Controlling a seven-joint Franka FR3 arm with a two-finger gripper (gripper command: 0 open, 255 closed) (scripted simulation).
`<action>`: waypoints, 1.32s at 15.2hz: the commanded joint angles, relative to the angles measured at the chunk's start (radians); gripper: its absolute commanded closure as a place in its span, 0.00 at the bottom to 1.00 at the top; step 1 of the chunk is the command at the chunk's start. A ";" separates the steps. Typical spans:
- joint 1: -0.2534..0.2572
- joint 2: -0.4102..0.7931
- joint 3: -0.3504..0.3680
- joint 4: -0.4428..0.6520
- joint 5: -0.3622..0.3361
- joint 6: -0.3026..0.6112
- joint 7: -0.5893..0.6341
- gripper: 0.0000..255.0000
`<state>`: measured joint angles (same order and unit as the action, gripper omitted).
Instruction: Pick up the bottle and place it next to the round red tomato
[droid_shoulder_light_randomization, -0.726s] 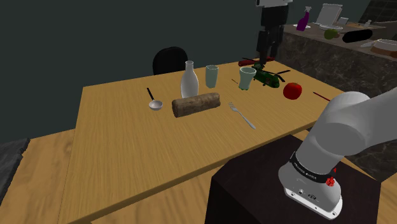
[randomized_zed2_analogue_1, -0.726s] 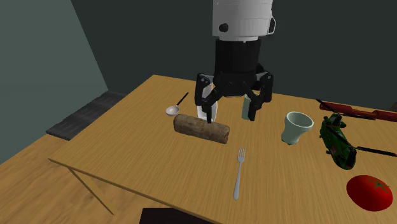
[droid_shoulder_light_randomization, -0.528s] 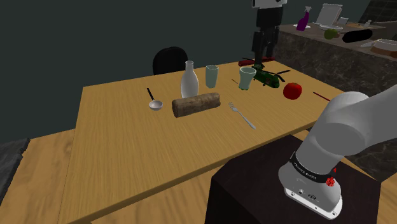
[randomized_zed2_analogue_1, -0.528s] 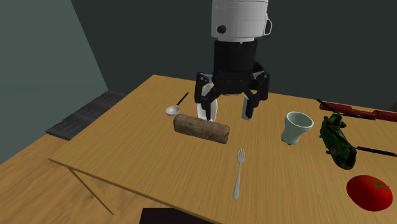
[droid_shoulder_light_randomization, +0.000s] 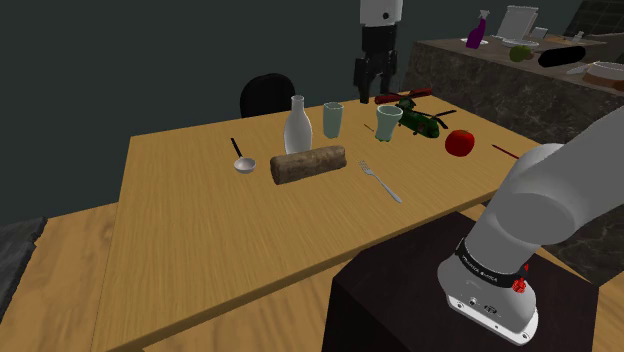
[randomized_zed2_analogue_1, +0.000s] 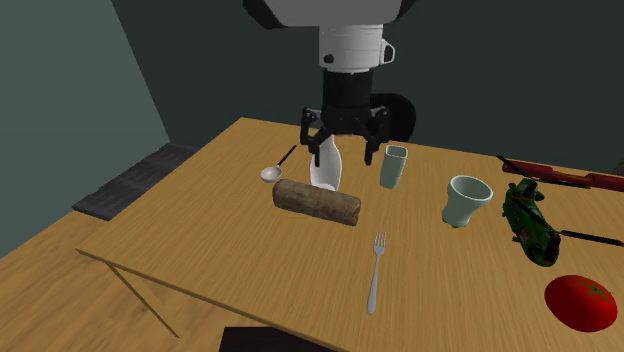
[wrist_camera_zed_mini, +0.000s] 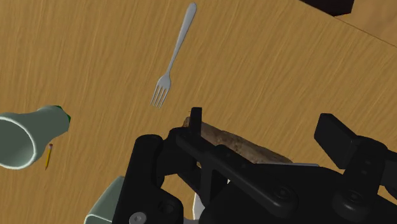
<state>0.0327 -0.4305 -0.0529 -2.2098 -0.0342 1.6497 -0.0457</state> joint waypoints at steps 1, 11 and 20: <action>0.001 0.073 0.000 0.043 0.005 0.039 0.009 0.00; 0.006 0.438 0.003 0.334 0.029 0.152 0.051 0.00; 0.002 0.794 0.002 0.737 0.050 0.140 0.082 0.00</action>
<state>0.0326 0.3175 -0.0523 -1.5362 0.0135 1.8023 0.0288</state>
